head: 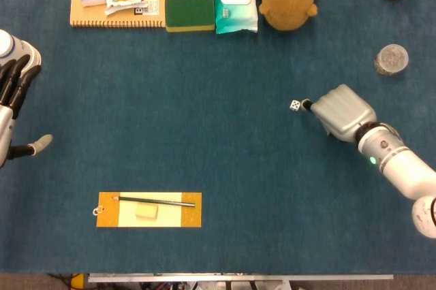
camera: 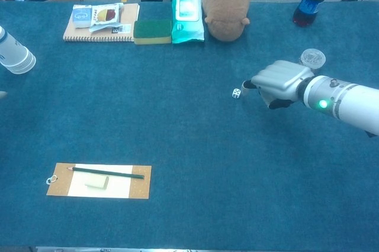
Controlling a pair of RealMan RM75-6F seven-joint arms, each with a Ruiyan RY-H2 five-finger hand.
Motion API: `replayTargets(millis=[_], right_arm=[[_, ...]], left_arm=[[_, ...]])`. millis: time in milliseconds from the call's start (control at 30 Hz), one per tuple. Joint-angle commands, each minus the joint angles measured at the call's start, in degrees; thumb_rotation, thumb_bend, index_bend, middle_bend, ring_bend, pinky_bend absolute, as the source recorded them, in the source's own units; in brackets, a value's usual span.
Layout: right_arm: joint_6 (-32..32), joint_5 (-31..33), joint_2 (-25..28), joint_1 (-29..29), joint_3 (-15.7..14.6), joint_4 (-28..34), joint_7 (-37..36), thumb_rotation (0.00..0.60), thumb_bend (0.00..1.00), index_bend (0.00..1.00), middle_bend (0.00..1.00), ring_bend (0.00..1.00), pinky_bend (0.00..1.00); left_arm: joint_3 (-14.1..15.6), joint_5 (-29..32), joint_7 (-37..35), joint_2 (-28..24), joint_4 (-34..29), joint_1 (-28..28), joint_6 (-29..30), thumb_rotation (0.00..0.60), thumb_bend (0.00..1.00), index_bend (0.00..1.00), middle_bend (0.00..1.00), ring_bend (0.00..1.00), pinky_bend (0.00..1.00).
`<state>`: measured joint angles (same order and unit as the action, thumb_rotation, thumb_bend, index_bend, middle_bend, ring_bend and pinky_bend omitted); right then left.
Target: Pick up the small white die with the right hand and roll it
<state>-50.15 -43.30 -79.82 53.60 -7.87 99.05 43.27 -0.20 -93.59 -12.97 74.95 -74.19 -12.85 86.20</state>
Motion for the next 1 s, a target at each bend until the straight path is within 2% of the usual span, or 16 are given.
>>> replayTargets(millis=[33,900,1000], right_arm=[[0.3,-0.2,-0.3,0.0,0.2,-0.5,-0.5,0.600,1.00,0.24,1.00,0.96,1.00],[2.5,-4.6,-3.2,-0.1,4.3,-5.0,-6.8,0.600,1.00,0.24,1.00,0.96,1.00],[1.8,-6.7,-2.8,-0.8,4.7,-4.6,-8.4,0.600,1.00,0.24,1.00,0.96,1.00]], left_arm=[[0.0,0.0,-0.2,0.1,0.2,0.0,0.0,0.600,0.05,0.01,0.00,0.00,0.11],[0.2,0.3,-2.2,1.0,2.1,0.3,0.0,0.600,0.05,0.01,0.00,0.00,0.11],[0.2,0.3,-2.4,1.0,2.2,0.3,0.0,0.600,0.05,0.01,0.00,0.00,0.11]])
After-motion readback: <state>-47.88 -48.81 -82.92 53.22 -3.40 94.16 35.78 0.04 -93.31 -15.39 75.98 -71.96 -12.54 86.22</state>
